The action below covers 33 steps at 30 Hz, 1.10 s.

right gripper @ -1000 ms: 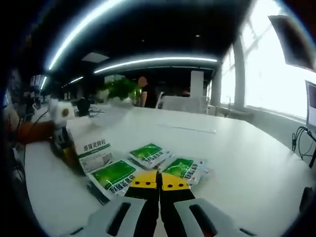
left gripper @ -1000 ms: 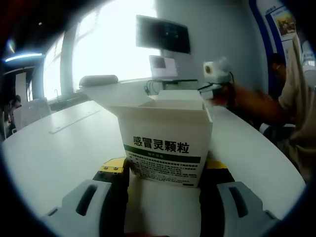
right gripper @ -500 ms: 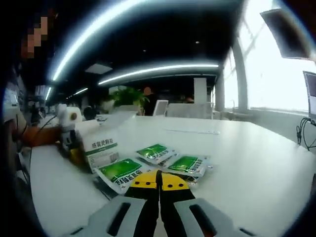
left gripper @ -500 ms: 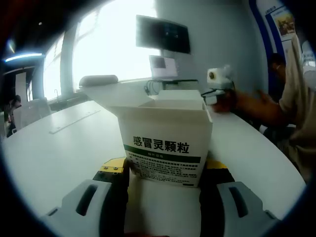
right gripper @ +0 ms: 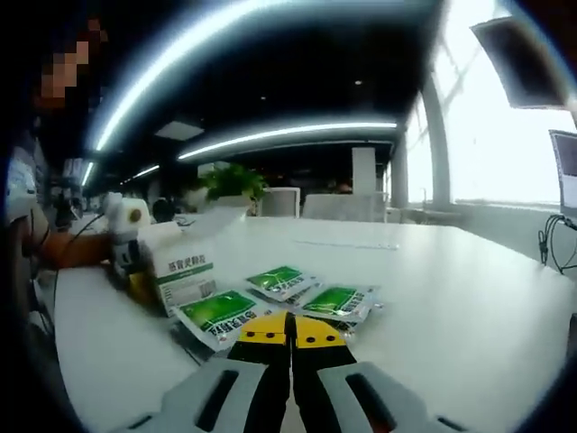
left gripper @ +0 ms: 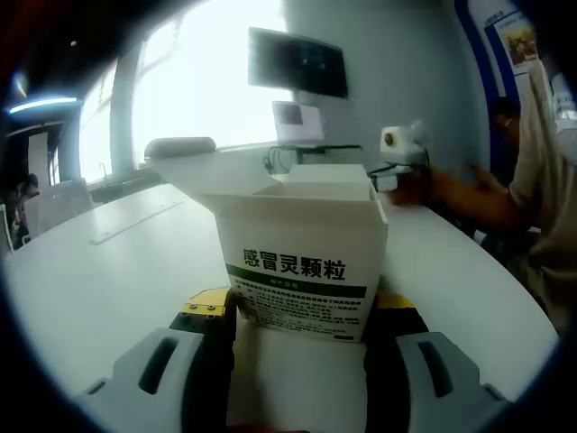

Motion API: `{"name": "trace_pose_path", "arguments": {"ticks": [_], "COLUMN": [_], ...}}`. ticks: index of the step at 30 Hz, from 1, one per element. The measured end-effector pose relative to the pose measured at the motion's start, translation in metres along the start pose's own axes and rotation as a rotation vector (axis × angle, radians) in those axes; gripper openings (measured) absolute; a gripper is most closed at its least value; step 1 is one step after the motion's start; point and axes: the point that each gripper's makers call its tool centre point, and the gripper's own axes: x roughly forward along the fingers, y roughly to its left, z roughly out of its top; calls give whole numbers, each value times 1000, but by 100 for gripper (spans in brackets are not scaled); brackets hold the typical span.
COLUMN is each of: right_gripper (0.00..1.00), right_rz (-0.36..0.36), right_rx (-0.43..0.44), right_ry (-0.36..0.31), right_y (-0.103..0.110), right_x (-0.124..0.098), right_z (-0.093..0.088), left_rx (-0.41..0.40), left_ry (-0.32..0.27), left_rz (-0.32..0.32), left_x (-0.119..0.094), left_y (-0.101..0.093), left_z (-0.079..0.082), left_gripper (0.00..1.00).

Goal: Take out ganmaoling bag from box put it on table

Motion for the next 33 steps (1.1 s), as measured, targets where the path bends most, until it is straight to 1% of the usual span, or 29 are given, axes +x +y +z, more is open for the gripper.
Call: {"name": "trace_pose_path", "arguments": {"ticks": [23,33], "right_gripper": [0,0], "right_rz": [13,16], "right_rx": [-61,-70], "right_ry": [9,6], "right_y": [5,5], "right_x": [0,0], "right_z": [-2,-2], "left_rx": [1,0], "left_ry": [0,-1], "left_rz": [0,-1], "left_x": [1,1], "left_y": [0,0], "left_z": [0,0], "left_gripper": [48,48]}}
